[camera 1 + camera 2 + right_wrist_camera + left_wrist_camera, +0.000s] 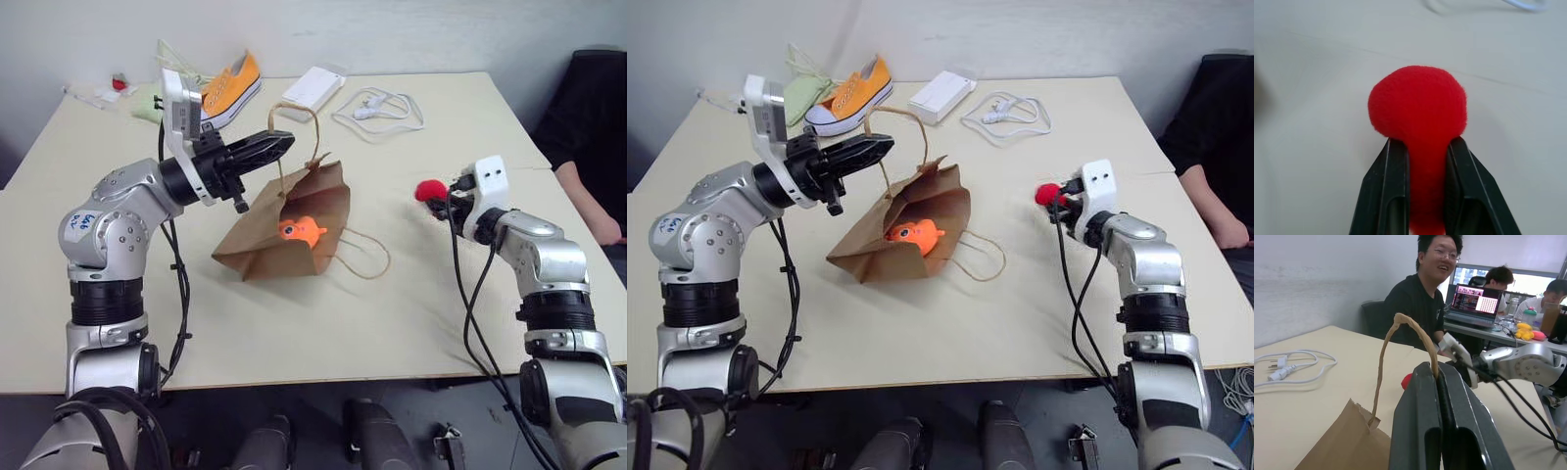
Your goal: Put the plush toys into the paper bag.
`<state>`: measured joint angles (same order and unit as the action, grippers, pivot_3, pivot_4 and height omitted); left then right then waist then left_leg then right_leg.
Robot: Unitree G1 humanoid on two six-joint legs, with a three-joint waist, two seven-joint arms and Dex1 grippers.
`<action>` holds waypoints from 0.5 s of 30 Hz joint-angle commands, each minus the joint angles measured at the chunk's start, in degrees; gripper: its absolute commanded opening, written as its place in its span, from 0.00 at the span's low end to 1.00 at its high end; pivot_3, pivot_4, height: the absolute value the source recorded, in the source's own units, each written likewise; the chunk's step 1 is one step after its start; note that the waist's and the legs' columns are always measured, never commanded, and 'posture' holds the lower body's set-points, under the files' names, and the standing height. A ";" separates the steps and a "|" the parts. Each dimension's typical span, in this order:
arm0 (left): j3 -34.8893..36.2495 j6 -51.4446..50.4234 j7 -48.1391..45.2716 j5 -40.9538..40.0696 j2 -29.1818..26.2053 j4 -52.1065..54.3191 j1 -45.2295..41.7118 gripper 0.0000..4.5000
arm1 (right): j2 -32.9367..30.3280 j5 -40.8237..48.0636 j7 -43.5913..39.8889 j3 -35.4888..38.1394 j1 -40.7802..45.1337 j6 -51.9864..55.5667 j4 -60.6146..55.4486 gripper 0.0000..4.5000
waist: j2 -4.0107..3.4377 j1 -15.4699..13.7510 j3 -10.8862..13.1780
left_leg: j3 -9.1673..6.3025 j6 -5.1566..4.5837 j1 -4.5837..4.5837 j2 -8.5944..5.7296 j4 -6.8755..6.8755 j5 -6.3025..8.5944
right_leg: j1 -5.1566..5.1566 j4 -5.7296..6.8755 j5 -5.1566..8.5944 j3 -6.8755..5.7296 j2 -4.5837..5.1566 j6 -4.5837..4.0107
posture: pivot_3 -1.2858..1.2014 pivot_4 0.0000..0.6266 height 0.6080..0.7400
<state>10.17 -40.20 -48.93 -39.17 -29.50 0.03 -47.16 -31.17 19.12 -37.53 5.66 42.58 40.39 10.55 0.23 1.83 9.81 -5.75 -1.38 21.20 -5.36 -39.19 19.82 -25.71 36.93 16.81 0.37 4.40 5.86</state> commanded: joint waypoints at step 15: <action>-1.69 1.45 -1.47 -0.64 1.10 1.87 -2.09 0.00 | 21.68 -4.14 1.58 -16.19 19.95 -1.20 11.38 0.09 | 0.00 0.36 -0.01 | -0.13 0.02 0.01 -0.07 0.00 -0.01 | -0.04 0.03 0.00 -0.15 0.04 -0.01 | 0.52 0.24 1.00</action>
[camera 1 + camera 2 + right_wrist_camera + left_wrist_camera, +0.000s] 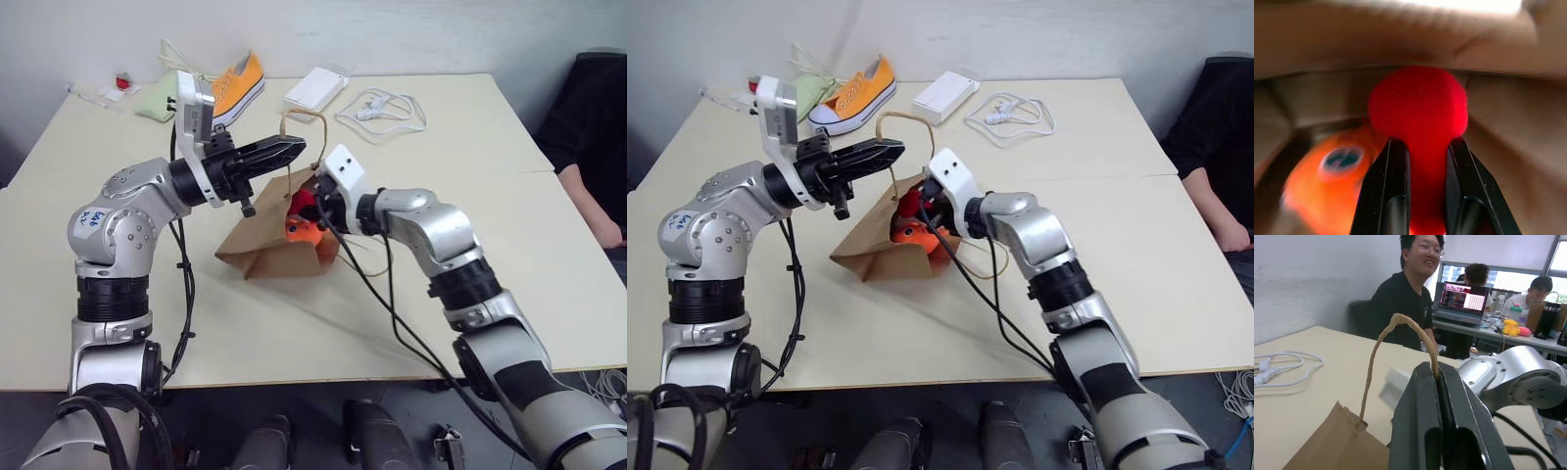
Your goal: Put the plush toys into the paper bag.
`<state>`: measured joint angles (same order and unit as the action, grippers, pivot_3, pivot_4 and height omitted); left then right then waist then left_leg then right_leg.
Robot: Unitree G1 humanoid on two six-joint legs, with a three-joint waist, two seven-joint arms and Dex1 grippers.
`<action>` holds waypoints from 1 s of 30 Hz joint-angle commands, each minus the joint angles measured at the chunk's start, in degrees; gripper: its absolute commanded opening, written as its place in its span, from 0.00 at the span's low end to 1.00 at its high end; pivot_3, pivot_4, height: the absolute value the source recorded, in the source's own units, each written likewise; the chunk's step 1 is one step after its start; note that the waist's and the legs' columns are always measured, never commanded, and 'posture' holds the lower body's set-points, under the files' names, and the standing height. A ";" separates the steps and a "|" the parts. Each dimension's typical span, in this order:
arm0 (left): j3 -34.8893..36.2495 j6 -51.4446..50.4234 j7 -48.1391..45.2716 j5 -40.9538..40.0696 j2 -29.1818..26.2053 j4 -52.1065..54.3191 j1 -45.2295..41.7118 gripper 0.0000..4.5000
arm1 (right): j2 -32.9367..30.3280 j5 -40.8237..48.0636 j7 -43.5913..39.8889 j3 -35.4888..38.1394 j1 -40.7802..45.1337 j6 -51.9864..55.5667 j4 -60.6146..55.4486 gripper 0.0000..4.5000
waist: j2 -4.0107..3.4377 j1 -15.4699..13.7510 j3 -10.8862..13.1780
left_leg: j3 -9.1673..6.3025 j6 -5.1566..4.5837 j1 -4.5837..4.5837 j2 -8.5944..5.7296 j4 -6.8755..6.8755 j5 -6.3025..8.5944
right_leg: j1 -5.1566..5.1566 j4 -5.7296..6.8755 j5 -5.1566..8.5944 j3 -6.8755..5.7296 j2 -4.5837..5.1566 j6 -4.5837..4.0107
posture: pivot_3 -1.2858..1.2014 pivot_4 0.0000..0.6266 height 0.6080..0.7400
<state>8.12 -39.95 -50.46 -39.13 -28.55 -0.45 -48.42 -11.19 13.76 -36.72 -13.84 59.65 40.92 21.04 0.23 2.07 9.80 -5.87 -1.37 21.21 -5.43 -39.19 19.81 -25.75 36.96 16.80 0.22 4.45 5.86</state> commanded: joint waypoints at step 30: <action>3.00 1.25 0.91 -1.68 0.02 3.66 2.29 0.00 | -3.01 20.28 9.37 42.41 -27.35 51.58 -41.71 0.99 | 0.00 -0.41 0.00 | 0.10 -0.01 0.01 -0.01 0.03 0.01 | -0.02 0.06 0.00 0.15 0.02 0.00 | 0.52 0.24 1.00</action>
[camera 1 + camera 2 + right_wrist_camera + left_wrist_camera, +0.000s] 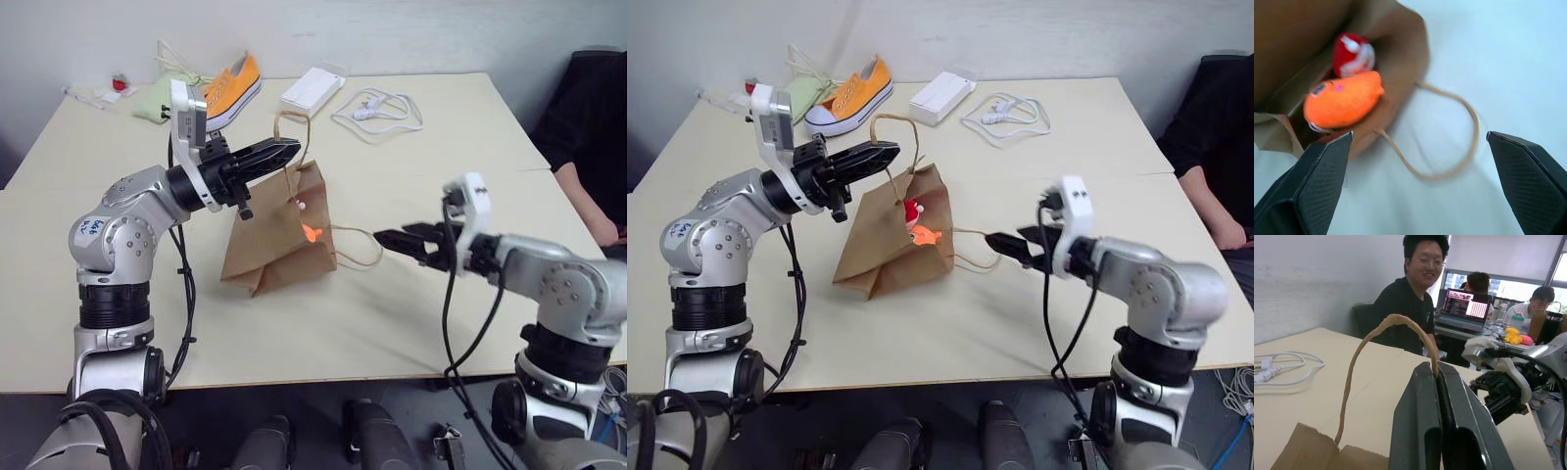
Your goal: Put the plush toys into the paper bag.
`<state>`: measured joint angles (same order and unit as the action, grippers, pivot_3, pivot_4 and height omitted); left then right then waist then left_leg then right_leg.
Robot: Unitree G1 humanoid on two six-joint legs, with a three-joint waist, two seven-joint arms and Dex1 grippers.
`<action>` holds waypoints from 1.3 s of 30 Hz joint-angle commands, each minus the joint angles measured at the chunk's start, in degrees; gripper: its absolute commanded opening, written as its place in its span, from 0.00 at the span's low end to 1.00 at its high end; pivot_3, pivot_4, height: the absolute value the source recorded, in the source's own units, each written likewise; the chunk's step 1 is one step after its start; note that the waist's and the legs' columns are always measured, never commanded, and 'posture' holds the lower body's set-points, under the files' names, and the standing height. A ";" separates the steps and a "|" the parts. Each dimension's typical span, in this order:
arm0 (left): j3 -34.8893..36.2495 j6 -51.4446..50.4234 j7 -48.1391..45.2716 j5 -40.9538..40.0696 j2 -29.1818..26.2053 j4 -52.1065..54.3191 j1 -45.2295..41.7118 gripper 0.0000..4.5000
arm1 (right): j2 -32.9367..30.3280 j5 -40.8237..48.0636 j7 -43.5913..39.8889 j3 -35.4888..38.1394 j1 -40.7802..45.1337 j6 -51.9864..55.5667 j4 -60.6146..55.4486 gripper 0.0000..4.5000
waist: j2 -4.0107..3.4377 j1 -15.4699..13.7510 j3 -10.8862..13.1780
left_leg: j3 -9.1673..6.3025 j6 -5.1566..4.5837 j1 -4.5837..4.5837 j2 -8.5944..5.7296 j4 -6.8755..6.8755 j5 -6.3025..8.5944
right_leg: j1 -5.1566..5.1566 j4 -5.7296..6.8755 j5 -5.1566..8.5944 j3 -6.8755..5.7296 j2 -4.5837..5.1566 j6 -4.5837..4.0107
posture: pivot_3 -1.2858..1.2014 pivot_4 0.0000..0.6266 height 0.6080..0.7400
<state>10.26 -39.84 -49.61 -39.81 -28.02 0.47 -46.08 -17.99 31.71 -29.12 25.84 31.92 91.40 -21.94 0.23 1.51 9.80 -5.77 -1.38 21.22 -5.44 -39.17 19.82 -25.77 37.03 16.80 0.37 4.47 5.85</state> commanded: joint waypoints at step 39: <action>-4.31 10.34 1.80 5.57 7.73 -8.44 -3.92 0.00 | -13.18 18.24 9.01 -2.28 10.62 -16.16 -8.38 0.01 | -0.09 -0.13 -0.02 | 0.00 -0.02 0.02 0.00 0.04 0.00 | -0.01 -0.06 0.00 -0.03 0.03 0.00 | 0.52 0.24 1.00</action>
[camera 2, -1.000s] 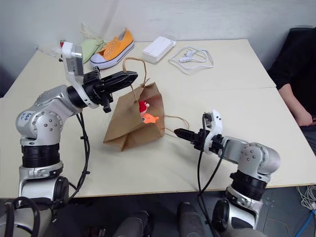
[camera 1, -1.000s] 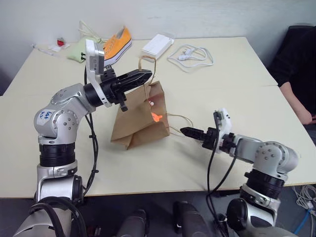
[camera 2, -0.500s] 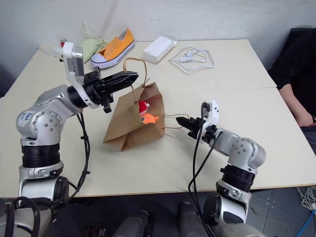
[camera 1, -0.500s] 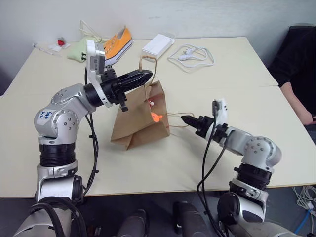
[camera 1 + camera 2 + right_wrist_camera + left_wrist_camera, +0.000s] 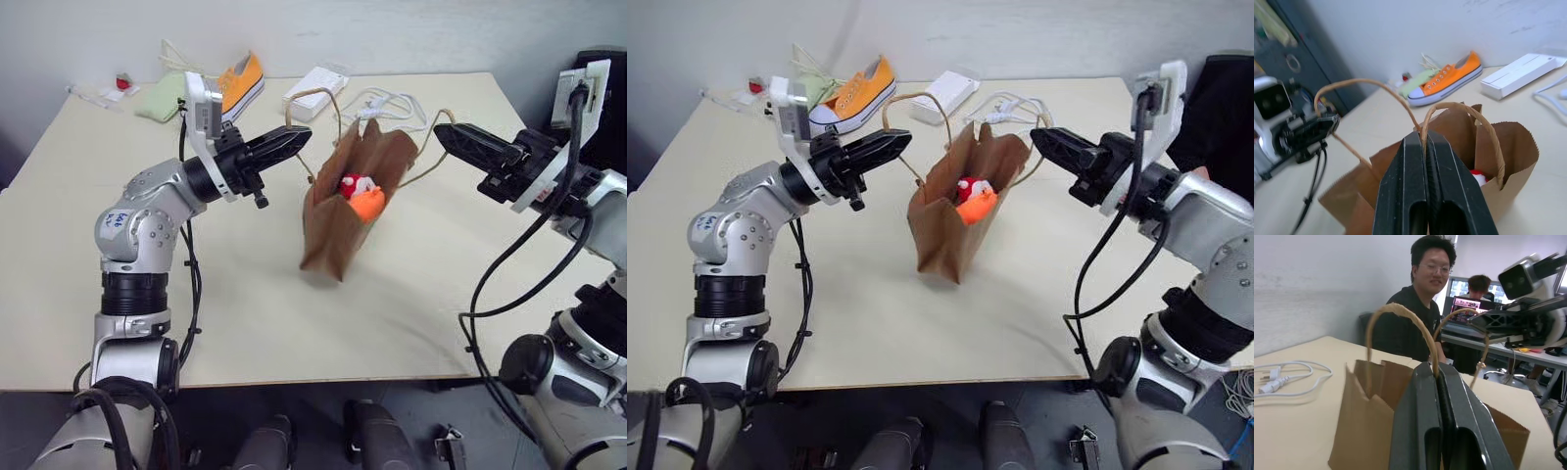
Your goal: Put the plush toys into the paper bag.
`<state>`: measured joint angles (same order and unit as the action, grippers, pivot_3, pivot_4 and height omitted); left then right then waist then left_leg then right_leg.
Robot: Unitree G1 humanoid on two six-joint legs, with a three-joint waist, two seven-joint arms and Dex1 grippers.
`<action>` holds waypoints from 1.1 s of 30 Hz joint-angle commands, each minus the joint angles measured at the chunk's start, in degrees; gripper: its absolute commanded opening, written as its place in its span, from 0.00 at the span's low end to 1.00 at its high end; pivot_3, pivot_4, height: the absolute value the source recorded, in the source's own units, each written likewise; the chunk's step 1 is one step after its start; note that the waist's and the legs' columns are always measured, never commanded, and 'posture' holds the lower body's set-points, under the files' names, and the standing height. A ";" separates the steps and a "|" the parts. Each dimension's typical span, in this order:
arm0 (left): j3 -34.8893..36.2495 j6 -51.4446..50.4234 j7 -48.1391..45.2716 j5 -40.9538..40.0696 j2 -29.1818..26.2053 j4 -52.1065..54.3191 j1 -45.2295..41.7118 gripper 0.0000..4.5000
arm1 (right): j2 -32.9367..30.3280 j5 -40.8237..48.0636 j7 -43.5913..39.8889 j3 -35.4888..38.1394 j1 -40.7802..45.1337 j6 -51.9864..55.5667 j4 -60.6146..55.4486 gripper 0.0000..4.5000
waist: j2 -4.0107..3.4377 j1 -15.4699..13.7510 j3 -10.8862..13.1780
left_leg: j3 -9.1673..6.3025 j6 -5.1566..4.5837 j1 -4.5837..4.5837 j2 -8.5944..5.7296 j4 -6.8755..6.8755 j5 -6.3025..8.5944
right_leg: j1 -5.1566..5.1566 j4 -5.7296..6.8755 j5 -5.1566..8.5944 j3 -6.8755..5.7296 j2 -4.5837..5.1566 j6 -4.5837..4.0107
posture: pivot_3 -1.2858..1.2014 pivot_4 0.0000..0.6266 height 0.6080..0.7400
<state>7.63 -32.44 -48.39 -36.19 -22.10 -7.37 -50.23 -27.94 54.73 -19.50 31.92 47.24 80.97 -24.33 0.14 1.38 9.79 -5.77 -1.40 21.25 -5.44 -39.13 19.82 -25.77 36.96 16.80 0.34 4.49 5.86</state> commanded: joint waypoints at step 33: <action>-7.69 1.56 -1.47 3.54 -3.97 13.74 20.14 1.00 | -12.56 -22.20 0.17 -34.15 -29.39 -36.94 -7.12 0.01 | 0.10 -2.66 -0.01 | 0.09 -0.11 -0.11 0.03 -0.01 -0.09 | 0.18 -0.57 -0.23 0.04 -0.06 0.02 | 0.52 0.24 1.00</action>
<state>-0.05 -33.21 -49.85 -33.74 -26.09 5.88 -28.95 -41.15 36.04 -19.39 -1.08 16.86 47.30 -31.87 0.23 -1.27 9.78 -5.69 -1.50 21.16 -5.41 -39.12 19.73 -25.60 36.37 16.57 0.37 4.43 5.87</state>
